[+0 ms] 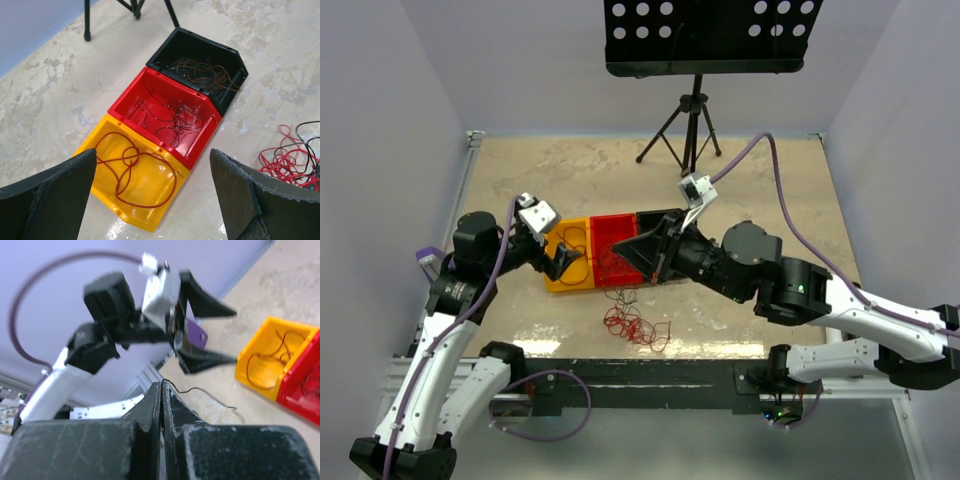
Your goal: Untangle the cables
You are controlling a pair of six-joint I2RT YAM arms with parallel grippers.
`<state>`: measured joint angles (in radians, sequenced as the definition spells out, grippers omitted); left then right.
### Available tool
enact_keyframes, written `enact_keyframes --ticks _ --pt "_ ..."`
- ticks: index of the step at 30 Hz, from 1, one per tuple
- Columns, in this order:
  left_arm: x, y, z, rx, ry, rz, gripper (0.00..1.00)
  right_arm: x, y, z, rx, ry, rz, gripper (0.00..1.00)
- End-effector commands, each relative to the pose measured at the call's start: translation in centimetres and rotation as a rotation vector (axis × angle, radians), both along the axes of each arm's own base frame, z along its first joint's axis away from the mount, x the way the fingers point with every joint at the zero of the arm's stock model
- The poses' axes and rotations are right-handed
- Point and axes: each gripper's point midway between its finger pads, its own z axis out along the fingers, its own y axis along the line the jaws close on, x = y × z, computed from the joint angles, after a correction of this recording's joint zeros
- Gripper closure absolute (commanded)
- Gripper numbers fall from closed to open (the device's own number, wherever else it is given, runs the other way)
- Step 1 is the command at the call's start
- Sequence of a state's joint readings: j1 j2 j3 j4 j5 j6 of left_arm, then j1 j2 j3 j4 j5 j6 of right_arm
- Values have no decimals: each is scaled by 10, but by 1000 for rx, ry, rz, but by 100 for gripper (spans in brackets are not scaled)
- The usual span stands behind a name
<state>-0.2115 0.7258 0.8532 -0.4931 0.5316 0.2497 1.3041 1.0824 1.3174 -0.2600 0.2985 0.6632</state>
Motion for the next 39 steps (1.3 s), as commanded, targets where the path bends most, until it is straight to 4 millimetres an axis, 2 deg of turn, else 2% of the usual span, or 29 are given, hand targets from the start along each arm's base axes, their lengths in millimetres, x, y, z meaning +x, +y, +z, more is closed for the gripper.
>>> enact_keyframes --ticks 1,4,10,12,22,25,28,33,34,37,39 --pt "-17 -14 7 -37 -37 -115 0 7 -4 37 7 -109 -30 100" --pt "-32 -23 11 -50 -37 -208 0 4 0 65 53 -148 -5 100" --pt "-77 -49 26 -183 -62 -447 0 -2 4 100 125 -202 32 100" --pt "-88 -53 23 -198 -61 -508 0 0 2 111 141 -219 20 100" --pt "-88 -56 -11 -133 -31 -608 0 -10 -23 189 286 -334 22 100" --pt "-81 -58 -9 -145 -56 -605 0 -14 -26 199 313 -348 41 100" --pt "-76 -65 2 -193 -84 -621 5 -17 -22 199 319 -347 60 100" --pt "-85 -78 0 -228 -14 -726 26 -20 -26 210 360 -352 64 100" --pt "-87 -80 -1 -227 -14 -740 34 -20 -26 211 364 -354 64 100" --pt "-85 -85 10 -250 -47 -743 74 -22 -26 218 382 -359 73 100" --pt "-82 -86 17 -270 -61 -726 93 -22 -25 219 384 -360 73 100"
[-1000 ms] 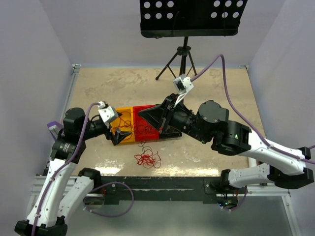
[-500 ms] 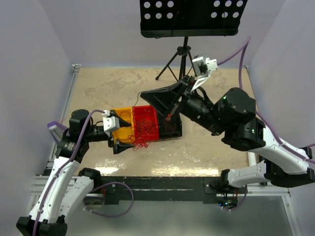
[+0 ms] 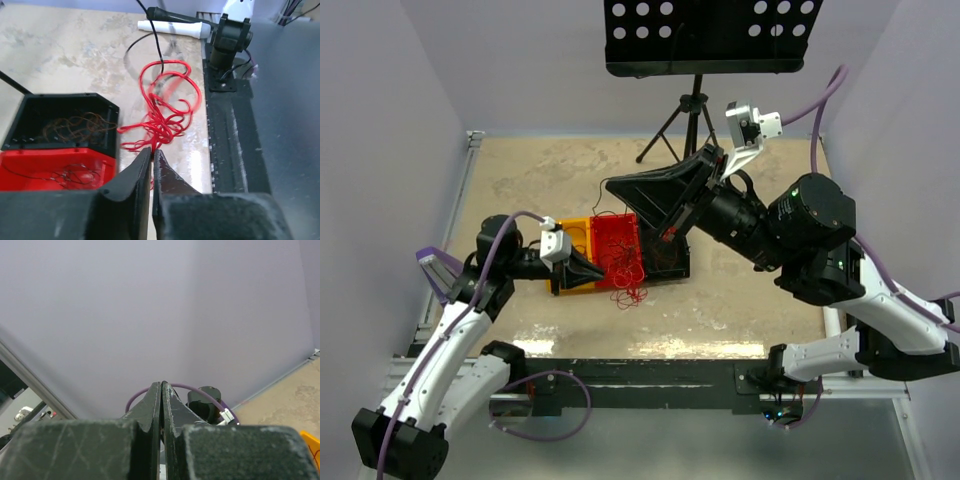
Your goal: Untangle the cables
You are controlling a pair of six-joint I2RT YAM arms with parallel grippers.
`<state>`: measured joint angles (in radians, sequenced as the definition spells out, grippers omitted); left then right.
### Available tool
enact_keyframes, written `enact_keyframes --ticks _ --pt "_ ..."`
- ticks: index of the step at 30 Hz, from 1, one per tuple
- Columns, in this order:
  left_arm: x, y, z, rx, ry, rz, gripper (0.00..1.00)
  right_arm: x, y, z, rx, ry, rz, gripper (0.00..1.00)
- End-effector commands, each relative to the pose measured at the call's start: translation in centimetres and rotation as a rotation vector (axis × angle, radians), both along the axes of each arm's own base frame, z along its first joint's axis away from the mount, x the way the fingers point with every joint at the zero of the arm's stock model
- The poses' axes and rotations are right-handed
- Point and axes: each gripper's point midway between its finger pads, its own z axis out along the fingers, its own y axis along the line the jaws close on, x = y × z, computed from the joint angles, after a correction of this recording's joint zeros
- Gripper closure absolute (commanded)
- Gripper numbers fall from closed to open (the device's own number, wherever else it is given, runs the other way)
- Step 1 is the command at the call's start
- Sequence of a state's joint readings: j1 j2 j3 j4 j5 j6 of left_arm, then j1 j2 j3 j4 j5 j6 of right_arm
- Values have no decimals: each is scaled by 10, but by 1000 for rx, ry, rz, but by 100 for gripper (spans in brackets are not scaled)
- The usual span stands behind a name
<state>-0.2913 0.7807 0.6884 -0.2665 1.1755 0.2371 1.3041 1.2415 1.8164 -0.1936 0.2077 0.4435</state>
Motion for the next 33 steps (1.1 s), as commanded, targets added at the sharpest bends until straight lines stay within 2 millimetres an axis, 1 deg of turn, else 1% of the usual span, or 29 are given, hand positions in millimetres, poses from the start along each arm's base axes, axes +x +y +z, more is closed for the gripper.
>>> enact_keyframes --ticks 1,4,10,13,15,17,18,20,21,24,27,30,31,32,33 --pt "-1 -6 32 -84 -110 -33 100 -10 -14 37 102 -50 26 100" --pt "-1 -6 34 -87 -117 -30 100 -11 -15 40 113 -53 27 100" --pt "-1 -3 31 -75 -123 -6 100 -10 -21 49 131 -62 15 100" --pt "-2 -1 22 -45 -130 2 100 -7 -26 56 126 -67 -10 100" --pt "-1 3 13 4 -196 -4 100 -2 -32 61 119 -75 -51 100" --pt "-1 8 0 64 -246 0 100 -3 -48 79 148 -102 -75 100" --pt "-1 13 -11 106 -261 3 100 -1 -54 87 157 -112 -93 100" --pt "0 18 -25 163 -301 7 100 0 -73 106 186 -134 -138 100" --pt "1 21 -30 186 -325 6 100 3 -79 113 191 -147 -164 100" --pt "2 26 -39 232 -371 8 100 3 -108 135 245 -171 -217 100" --pt "3 34 -52 297 -429 -7 100 3 -128 146 282 -182 -256 100" --pt "-2 40 -59 354 -502 -49 100 9 -138 147 278 -175 -306 100" --pt "-3 44 -65 380 -511 -58 100 10 -144 149 280 -180 -326 100" --pt "-4 47 -71 406 -529 -69 100 10 -155 156 296 -186 -345 100" --pt "-5 51 -79 441 -540 -78 100 6 -172 166 330 -192 -357 100"
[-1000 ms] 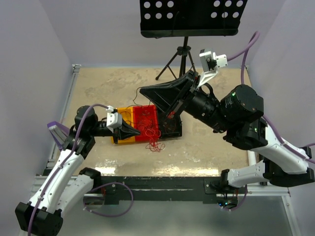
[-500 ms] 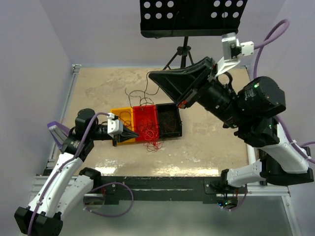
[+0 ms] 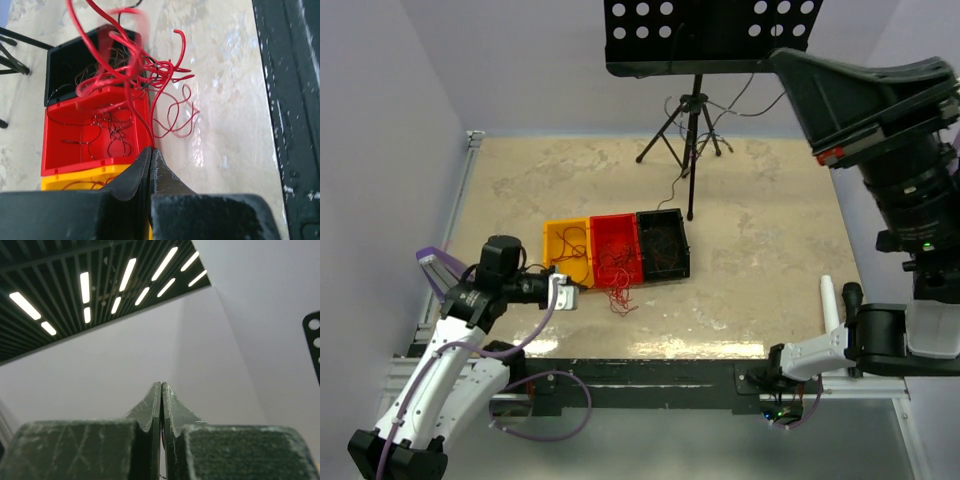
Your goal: Untangle the cables
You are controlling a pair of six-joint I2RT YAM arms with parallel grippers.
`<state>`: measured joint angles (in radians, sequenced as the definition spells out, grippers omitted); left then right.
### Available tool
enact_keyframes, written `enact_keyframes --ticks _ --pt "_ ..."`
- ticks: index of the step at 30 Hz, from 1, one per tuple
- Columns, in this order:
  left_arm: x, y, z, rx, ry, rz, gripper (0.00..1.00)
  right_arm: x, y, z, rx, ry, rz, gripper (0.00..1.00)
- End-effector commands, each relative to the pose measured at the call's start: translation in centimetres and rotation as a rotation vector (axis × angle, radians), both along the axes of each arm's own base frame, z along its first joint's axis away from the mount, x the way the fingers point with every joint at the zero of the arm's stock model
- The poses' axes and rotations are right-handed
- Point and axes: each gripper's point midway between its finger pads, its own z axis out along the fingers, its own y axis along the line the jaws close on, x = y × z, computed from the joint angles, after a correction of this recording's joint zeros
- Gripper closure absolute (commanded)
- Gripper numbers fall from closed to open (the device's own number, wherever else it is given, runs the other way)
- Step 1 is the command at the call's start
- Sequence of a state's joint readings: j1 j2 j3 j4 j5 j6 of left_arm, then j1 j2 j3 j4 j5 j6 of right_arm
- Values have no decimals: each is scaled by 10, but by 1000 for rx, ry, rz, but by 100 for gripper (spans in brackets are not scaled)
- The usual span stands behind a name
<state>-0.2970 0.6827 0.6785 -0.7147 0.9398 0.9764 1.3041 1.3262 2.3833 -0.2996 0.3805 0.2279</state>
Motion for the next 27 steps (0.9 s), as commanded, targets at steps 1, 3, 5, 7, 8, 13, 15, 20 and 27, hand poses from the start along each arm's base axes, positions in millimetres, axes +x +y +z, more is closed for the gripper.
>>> enact_keyframes --ticks 1,3,5,7,8,13,15,20,27 --pt "-7 19 -30 172 -133 -75 100 1 -54 28 88 -27 -109 100" --pt "-9 28 -45 233 -157 -81 100 -3 -79 38 148 -45 -130 100" --pt "-10 35 -59 283 -183 -84 100 -5 -93 39 178 -41 -134 100" --pt "-11 39 -66 309 -201 -85 100 -3 -97 33 179 -23 -144 100" --pt "-12 42 -70 329 -210 -92 100 -3 -99 31 178 -16 -150 100" --pt "-15 53 -80 399 -238 -107 100 1 -108 28 173 6 -180 100" --pt "-13 54 -78 399 -257 -96 100 0 -116 31 189 1 -193 100" --pt "-8 44 -54 317 -248 -43 100 5 -102 30 159 -4 -207 100" --pt "5 13 50 9 -203 75 100 38 28 -51 -113 93 -168 100"
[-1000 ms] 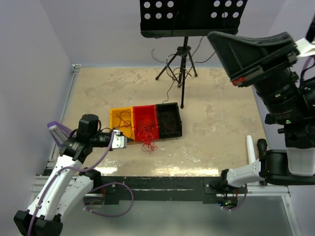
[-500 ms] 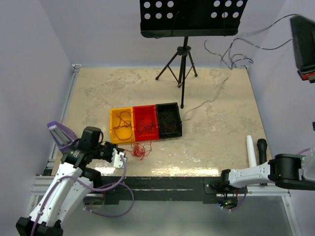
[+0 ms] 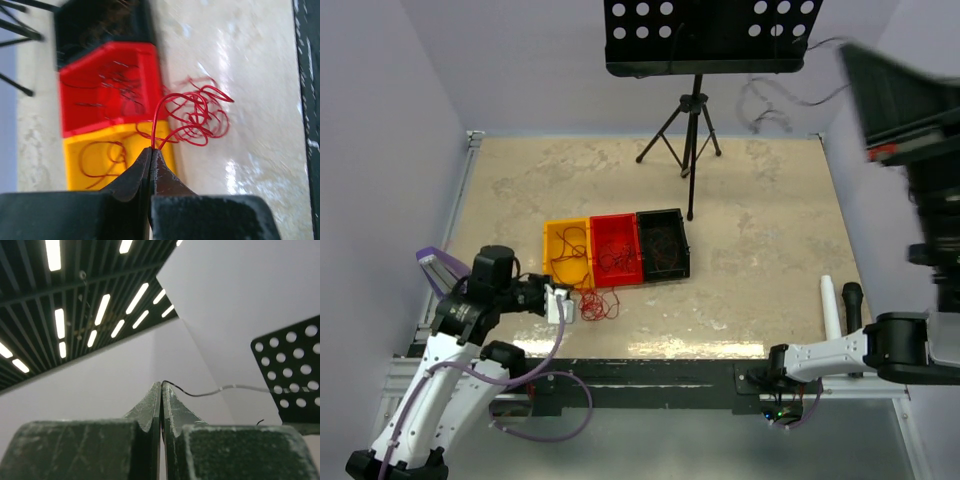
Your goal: Untangle the cables
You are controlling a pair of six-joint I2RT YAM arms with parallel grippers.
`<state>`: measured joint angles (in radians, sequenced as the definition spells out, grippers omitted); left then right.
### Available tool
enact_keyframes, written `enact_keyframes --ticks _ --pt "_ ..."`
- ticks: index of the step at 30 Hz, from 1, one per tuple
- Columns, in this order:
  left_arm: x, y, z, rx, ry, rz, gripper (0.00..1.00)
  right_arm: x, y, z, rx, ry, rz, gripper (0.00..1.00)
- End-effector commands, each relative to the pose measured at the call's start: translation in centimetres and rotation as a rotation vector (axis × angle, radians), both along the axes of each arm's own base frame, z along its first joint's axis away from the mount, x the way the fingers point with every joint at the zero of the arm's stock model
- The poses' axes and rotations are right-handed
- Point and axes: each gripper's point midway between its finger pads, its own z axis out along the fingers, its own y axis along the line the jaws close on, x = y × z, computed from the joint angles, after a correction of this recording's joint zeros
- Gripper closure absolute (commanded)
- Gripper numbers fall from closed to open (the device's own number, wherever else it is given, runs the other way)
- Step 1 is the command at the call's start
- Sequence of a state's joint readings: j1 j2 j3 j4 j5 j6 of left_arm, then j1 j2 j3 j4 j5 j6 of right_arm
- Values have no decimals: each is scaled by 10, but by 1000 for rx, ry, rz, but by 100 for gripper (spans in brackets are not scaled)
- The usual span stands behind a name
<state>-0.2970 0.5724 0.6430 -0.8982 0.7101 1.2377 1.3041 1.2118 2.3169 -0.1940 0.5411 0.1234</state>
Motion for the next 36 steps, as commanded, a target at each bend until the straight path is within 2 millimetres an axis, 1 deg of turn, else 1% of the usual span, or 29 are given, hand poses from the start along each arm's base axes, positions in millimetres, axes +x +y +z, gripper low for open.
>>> enact_keyframes --ticks 1,2,3,6,8,10,12,13,14,18,20,24,28,31,32,33,36 --pt "6 -28 98 -272 -55 8 100 31 118 -76 -245 104 25 100" --pt "4 -30 113 -298 -68 4 100 35 134 -93 -277 122 30 100" --pt "2 -31 124 -317 -71 4 100 40 148 -108 -306 136 31 100" --pt "-7 -32 146 -339 -73 -15 100 51 184 -146 -363 166 51 100" --pt "-13 -32 155 -346 -66 -23 100 62 204 -168 -399 176 68 100" --pt "-20 -32 162 -353 -62 -35 100 79 225 -195 -437 194 89 100" --pt "-27 -32 170 -362 -73 -49 100 95 240 -220 -469 215 101 100" --pt "-30 -31 172 -367 -75 -53 100 103 247 -239 -503 234 102 100" --pt "-33 -31 174 -370 -78 -59 100 110 253 -247 -505 236 100 100" --pt "-43 -30 175 -367 -64 -78 100 132 277 -294 -580 278 104 100" --pt "-48 -30 173 -361 -50 -93 100 142 284 -312 -606 294 111 100" --pt "-56 -30 176 -368 -53 -115 100 164 290 -346 -647 340 105 100" --pt "-62 -30 182 -378 -69 -129 100 178 294 -385 -689 387 104 100" --pt "-65 -31 186 -386 -67 -137 100 185 294 -417 -715 434 101 100" --pt "-66 -31 187 -387 -67 -140 100 187 293 -422 -714 443 99 100" --pt "-67 -31 189 -389 -68 -141 100 190 292 -433 -726 460 92 100" --pt "-67 -31 191 -392 -72 -144 100 197 287 -457 -752 499 76 100"
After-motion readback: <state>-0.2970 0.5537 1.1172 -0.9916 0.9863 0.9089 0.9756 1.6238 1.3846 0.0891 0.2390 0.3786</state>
